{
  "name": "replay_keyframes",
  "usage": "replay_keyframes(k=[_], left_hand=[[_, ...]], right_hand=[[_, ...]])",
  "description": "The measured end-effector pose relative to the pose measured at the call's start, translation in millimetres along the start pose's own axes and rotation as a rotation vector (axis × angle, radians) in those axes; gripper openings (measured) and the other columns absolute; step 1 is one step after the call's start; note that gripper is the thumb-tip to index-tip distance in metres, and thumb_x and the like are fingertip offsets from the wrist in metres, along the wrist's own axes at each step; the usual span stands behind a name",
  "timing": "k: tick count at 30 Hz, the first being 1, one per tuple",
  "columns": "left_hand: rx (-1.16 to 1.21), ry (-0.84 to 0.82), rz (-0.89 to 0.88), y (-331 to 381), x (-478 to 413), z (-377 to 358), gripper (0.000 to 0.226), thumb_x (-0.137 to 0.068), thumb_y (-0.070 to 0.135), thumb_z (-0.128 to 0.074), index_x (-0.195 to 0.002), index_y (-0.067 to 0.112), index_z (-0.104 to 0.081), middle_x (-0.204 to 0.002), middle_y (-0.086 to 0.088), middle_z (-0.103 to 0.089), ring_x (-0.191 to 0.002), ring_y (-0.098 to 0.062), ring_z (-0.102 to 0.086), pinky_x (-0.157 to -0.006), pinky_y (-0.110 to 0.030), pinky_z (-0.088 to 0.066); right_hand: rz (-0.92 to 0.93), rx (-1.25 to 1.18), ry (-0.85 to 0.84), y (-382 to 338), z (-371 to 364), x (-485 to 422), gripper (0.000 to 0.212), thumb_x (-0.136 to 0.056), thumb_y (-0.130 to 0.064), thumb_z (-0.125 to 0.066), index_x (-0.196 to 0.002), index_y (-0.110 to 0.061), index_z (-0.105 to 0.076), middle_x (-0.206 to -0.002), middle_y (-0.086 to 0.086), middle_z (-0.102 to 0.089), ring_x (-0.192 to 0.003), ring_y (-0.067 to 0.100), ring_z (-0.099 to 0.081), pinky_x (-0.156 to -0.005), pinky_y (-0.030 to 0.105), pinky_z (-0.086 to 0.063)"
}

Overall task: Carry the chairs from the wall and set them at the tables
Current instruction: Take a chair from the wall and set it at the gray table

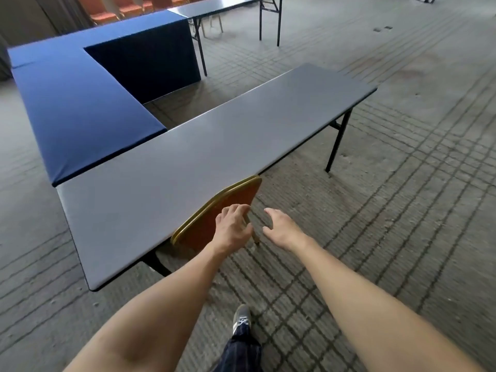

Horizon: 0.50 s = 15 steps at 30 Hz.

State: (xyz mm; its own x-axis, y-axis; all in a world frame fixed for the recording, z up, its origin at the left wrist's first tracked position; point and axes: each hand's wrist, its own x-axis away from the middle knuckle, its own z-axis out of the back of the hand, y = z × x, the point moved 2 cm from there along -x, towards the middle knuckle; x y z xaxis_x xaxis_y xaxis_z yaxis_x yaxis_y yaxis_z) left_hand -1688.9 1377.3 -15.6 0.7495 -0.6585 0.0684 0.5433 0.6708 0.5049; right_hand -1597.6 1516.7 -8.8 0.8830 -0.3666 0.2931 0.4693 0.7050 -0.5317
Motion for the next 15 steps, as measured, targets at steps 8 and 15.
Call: replay_keyframes(k=[8,15], left_hand=[[0.09,-0.188,-0.162,121.6,130.6,-59.8,0.057,-0.085,0.037,-0.065,-0.139,0.023,-0.05,-0.141,0.0,-0.052,-0.135,-0.02,-0.042,-0.113,-0.037,-0.029],[0.19,-0.298,-0.418,217.2,238.8,-79.1,0.068,-0.073,0.049,-0.054,-0.132,0.016,-0.058,-0.135,-0.005,-0.059,-0.128,-0.024,-0.051,-0.108,-0.04,-0.038]], right_hand=[[-0.208,-0.024,0.19,97.7,13.3,203.8,0.062,-0.093,-0.042,-0.059,-0.147,-0.016,-0.042,-0.148,0.007,-0.047,-0.134,0.025,-0.045,-0.11,0.034,-0.036],[-0.469,-0.05,0.437,134.1,19.3,395.9,0.057,-0.094,-0.052,-0.054,-0.142,-0.023,-0.048,-0.141,0.005,-0.056,-0.126,0.025,-0.054,-0.097,0.032,-0.045]])
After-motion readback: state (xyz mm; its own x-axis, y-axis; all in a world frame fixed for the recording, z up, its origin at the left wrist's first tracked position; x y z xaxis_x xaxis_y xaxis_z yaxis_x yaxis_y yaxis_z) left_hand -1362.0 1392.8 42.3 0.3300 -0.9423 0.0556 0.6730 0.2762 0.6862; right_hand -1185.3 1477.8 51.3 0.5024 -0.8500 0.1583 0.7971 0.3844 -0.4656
